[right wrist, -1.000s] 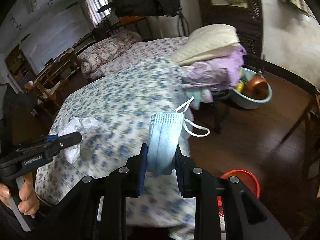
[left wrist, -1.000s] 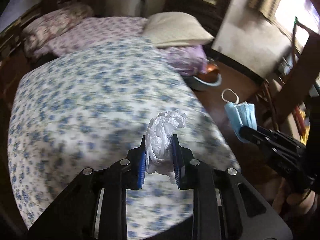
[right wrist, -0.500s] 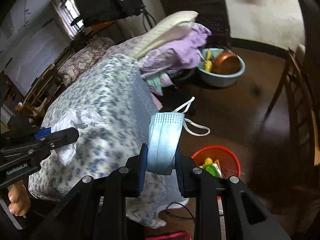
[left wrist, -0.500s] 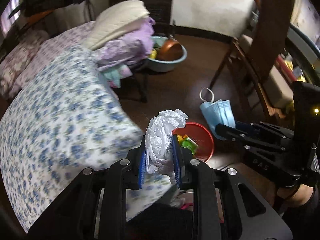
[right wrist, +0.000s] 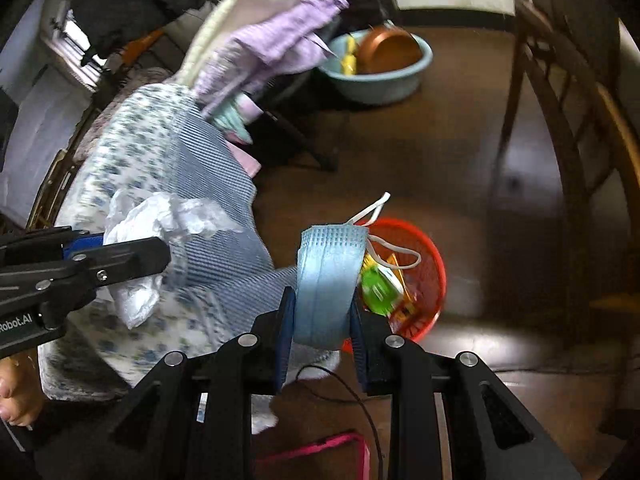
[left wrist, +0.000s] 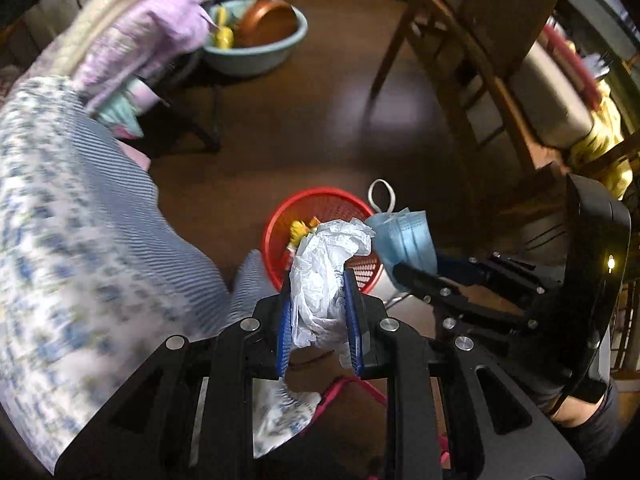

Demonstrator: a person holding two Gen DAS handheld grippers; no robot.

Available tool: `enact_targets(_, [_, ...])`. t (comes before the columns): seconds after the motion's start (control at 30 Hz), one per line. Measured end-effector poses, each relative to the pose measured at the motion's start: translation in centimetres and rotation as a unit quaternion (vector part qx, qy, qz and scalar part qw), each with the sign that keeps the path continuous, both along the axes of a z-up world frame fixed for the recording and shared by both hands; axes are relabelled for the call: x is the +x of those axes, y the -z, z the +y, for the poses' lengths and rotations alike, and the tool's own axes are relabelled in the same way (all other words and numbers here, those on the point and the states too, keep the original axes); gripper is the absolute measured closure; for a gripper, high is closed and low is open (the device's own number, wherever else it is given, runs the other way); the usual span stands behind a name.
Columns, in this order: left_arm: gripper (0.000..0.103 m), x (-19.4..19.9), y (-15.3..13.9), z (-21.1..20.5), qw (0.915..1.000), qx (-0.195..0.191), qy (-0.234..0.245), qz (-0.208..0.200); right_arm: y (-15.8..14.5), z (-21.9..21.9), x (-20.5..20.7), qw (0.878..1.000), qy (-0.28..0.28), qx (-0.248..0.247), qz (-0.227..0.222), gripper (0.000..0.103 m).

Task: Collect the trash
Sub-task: 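Open the left tool over the basket while the right tool releases the blue mask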

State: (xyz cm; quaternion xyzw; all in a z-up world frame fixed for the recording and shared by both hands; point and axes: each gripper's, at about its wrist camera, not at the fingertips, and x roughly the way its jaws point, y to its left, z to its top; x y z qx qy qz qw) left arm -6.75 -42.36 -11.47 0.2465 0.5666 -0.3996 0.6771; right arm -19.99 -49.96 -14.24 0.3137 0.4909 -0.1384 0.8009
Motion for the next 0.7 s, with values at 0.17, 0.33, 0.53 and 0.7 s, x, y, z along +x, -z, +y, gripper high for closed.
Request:
enact_targets(0.17, [0.077,0.1,3.7,-2.4,0.9994,0.031,0.005,0.015,3.3,-0.6,0.4,1.0,0.002,0.02,0.017,0.076])
enact_targets(0.33, [0.076,0.9,6.2,-3.5,0.9985,0.048,0.001,0.028,6.1,-1.4,0.8,0.999,0.009,0.035,0.028,0.076])
enact_targets(0.53, [0.071,1.9,8.6,-4.2,0.9967,0.068,-0.006,0.043,7.7,-2.0,1.1,0.999,0.032,0.024,0.031,0.04])
enact_targets(0.7, [0.043,1.9,9.3,-4.1,0.9962,0.073,-0.015,0.045,8.4,-2.1,1.7,0.999,0.031,0.021,0.039,0.037])
